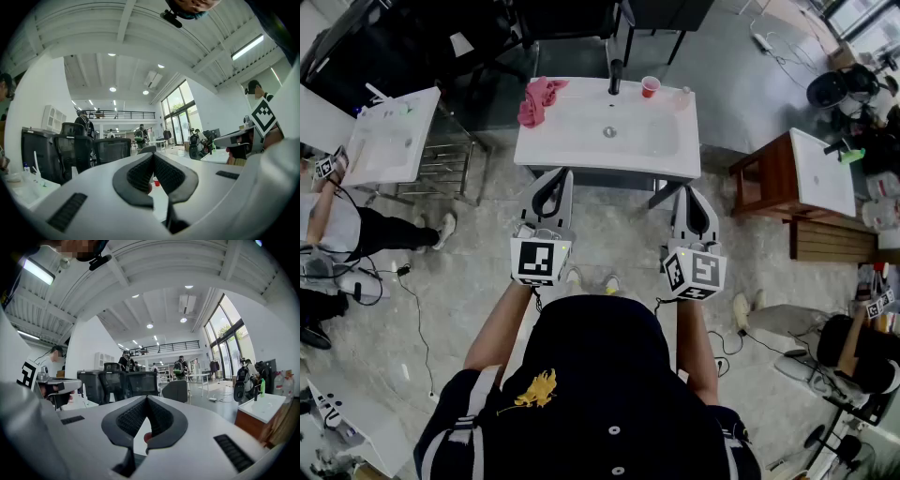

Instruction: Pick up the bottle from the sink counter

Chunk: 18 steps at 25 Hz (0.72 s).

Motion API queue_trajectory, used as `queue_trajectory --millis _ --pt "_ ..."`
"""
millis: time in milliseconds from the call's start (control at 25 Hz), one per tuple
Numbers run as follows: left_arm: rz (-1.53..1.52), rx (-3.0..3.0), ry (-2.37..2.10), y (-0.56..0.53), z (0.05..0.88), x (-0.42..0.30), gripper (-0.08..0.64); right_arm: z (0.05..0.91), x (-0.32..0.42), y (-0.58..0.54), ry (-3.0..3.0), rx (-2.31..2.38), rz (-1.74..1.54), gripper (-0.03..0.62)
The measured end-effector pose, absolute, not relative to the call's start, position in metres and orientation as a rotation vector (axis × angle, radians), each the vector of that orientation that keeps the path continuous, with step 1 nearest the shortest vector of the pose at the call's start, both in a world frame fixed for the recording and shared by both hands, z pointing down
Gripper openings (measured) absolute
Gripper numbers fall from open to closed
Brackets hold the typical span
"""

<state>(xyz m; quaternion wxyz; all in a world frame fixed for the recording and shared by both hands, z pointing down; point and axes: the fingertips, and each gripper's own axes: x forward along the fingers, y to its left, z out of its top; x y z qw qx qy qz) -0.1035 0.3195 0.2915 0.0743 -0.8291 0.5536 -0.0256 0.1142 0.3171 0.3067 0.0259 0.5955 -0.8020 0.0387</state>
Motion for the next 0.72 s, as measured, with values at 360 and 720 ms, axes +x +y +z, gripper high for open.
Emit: queue_trajectory --millis 360,720 --pt "-0.02 -2.535 1.708 0.311 0.296 -0.12 0.018 0.305 0.106 0.309 -2.47 1.843 0.111 0.026" --pt "0.0 -2.577 1.69 0.305 0.295 -0.148 0.018 0.302 0.085 0.309 -2.482 1.87 0.136 0.026"
